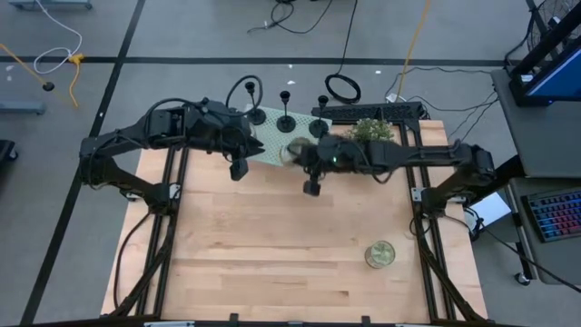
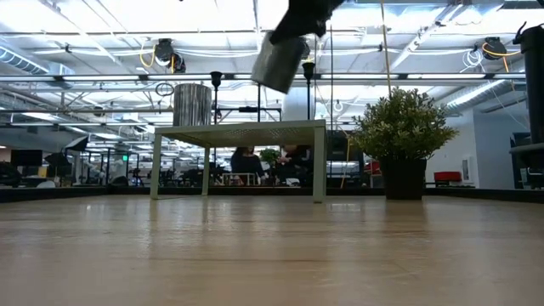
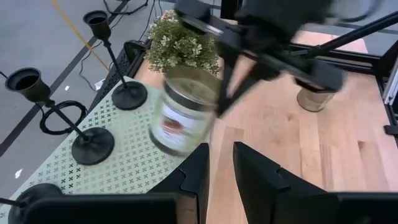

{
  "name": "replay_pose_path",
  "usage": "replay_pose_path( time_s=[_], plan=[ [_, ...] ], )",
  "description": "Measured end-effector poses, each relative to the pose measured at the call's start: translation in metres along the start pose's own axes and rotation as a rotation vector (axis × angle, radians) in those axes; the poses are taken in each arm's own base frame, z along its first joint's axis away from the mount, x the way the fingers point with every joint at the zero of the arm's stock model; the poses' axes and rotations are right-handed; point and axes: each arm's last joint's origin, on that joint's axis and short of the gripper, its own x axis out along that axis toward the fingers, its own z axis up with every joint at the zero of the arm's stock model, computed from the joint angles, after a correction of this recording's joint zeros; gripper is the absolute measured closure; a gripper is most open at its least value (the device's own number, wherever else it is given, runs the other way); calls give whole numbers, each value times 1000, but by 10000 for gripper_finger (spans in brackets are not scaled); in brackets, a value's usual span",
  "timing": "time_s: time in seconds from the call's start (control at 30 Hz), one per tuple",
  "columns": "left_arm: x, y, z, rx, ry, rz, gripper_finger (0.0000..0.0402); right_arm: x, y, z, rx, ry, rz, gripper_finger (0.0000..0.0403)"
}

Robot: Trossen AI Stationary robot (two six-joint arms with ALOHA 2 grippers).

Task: Pick & Place candle stick holders
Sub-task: Put the top yellow scented candle on the shelf

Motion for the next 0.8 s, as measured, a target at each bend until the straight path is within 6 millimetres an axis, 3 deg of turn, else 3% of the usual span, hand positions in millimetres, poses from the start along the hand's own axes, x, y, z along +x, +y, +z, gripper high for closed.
replay_pose_path(
  time_s=[0.3,0.43,0.6,0.8],
  plan=[
    [0,0,0,2,2,0,323,5,-35,-19,83,171,-78,402],
    [0,0,0,10,2,0,323,5,-40,-21,137,182,-72,402],
    [0,0,0,9,3,1,323,6,-46,-22,178,181,65,400],
    [0,0,0,9,1,13,323,16,-48,-13,168,63,59,402]
  ],
)
